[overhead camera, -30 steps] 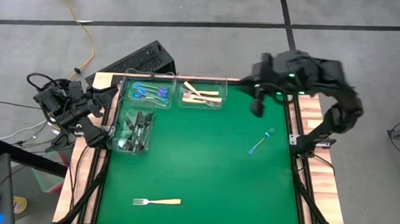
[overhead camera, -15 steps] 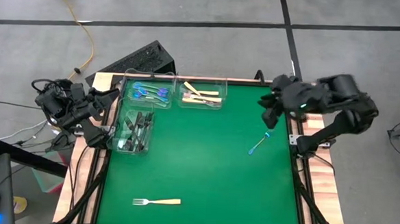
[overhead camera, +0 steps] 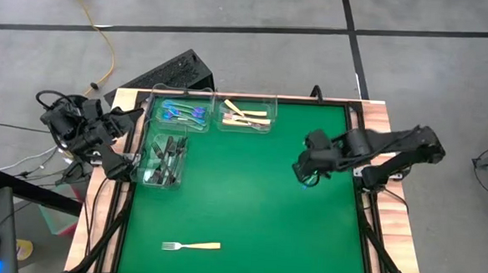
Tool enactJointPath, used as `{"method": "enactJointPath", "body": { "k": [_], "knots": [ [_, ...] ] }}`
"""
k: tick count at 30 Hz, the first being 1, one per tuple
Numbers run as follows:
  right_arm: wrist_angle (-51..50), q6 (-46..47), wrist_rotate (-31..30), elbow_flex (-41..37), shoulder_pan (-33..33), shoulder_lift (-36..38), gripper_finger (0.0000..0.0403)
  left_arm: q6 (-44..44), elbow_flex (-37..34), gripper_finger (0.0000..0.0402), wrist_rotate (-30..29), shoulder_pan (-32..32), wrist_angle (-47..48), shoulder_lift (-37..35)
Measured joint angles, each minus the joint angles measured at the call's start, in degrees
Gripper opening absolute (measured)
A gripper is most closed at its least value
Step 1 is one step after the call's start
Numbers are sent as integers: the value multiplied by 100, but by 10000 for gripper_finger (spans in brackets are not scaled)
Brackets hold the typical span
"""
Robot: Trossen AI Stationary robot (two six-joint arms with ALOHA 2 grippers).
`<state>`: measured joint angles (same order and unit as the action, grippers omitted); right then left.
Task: Sort silverware by color (type)
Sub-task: Put the iridescent fork into the top left transparent bin
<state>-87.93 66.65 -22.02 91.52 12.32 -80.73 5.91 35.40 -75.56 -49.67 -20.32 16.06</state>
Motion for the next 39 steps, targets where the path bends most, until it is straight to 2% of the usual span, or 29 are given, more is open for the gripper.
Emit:
{"method": "enactJointPath", "body": {
  "k": [5,11,14,21,29,35,39],
  "knots": [
    [180,928,370,-484,254,-129,108,217,0,112,33,-256,83,-309],
    [143,2141,373,-577,522,-280,108,569,0,112,34,-721,740,-721],
    [424,2175,373,-579,660,-328,108,958,0,112,46,-961,1264,-912],
    [2218,747,369,-568,703,-693,108,1766,0,112,290,-1327,2405,-1254],
    [3877,-511,549,-569,623,-1242,108,1911,0,112,385,-1348,2612,-1326],
    [5208,-1490,648,-577,628,-1661,108,2088,1,112,921,-1348,2822,-1327],
    [6189,-2077,889,-564,564,-2014,108,2592,138,112,1209,-1348,3357,-1328]
  ]
}}
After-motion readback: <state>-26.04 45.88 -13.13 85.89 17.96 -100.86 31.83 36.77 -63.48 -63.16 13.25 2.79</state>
